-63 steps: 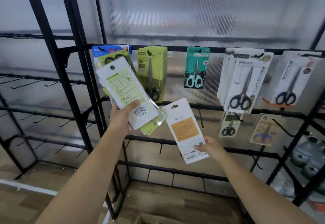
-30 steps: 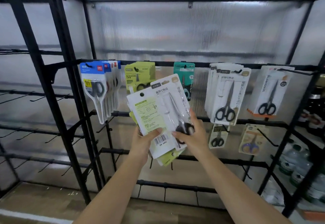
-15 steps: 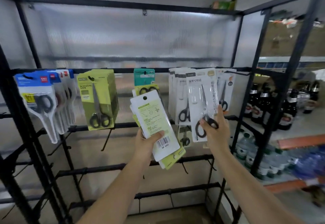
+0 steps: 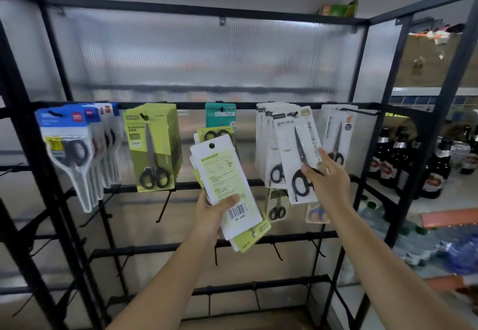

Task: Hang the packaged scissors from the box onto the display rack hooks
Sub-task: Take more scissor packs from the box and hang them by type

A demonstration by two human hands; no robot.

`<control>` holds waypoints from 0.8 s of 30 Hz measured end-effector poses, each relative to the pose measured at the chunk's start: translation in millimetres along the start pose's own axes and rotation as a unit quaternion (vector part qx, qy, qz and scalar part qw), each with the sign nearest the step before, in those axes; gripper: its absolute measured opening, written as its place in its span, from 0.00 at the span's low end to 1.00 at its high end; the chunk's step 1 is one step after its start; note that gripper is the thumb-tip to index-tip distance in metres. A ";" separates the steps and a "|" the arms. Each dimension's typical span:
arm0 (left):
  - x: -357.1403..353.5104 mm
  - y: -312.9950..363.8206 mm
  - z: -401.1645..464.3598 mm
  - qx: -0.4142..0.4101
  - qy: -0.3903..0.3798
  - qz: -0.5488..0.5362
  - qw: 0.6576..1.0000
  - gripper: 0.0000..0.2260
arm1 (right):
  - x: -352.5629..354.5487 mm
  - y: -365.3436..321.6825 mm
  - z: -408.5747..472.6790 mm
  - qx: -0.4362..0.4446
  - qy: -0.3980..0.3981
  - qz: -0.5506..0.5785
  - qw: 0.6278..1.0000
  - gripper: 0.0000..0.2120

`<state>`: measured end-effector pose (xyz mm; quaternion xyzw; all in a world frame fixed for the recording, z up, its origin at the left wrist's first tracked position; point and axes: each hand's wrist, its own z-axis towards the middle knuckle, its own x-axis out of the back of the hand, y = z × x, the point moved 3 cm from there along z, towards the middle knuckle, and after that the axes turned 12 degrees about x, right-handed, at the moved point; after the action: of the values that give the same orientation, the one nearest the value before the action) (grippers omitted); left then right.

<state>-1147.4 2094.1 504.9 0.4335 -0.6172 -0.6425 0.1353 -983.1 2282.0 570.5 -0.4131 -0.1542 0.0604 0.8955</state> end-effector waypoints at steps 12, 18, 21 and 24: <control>12.1 5.2 -18.4 0.014 -0.030 -0.021 0.999 0.20 | -64.2 -23.5 -81.0 0.000 -0.194 0.124 0.973 0.11; 23.5 6.1 -30.3 0.023 -0.040 -0.021 0.999 0.24 | -93.3 -34.1 -102.3 -0.071 -0.208 0.203 0.954 0.12; 33.3 6.9 -37.1 0.026 -0.027 -0.044 0.998 0.22 | -94.5 -36.9 -104.0 -0.068 -0.180 0.200 0.961 0.07; 43.6 6.6 -44.2 0.023 -0.017 -0.080 0.996 0.21 | -98.2 -39.4 -109.0 -0.074 -0.159 0.210 0.962 0.06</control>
<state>-1143.4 2032.0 500.0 0.4740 -0.5968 -0.6443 0.0632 -1041.1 2154.6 511.5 -0.4865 -0.2081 0.3008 0.7934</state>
